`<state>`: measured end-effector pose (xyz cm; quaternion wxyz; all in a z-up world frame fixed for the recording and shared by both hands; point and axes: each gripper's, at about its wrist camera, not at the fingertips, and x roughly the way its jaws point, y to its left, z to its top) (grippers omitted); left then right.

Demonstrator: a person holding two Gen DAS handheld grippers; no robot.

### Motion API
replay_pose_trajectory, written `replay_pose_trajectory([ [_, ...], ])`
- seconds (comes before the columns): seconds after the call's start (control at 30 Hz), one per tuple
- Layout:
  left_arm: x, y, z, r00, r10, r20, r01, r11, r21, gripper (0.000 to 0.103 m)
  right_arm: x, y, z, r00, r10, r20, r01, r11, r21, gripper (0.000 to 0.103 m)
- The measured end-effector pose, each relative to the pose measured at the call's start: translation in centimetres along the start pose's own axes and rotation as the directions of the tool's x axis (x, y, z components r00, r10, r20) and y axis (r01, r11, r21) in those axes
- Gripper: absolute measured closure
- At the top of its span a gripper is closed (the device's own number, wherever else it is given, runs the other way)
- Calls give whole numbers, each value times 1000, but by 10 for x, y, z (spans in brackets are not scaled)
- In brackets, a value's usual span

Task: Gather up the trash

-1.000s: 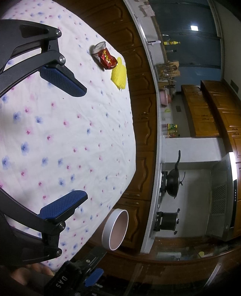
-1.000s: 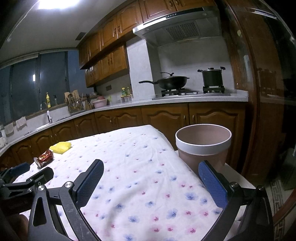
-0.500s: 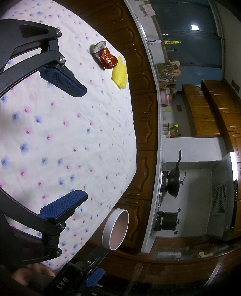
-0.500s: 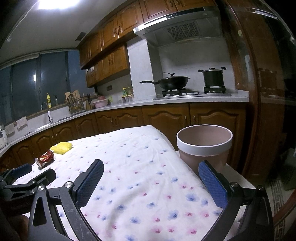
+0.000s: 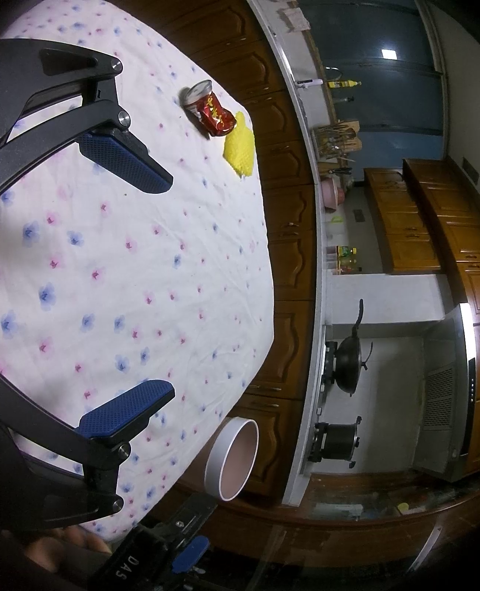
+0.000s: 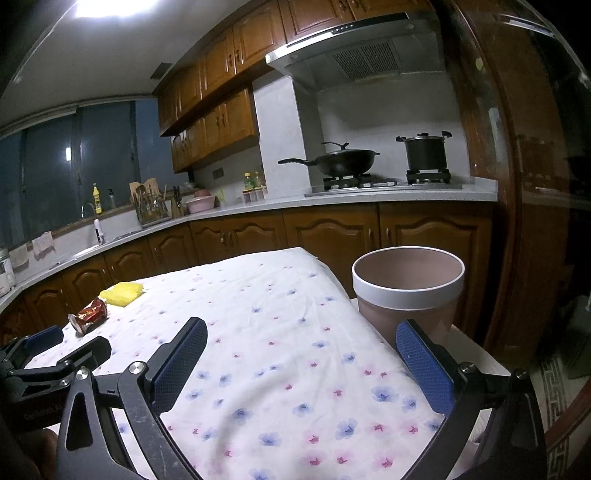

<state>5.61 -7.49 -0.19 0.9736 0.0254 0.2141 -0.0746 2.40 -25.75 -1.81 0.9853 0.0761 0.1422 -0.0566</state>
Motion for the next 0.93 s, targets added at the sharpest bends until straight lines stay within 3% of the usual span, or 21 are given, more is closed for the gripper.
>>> replay_pose_trajectory([
  [0.93,7,3,-2,1000,-4,-11,4,1000,-4,0,5,2,2,1000,4,-12,-4,1000,-6,0],
])
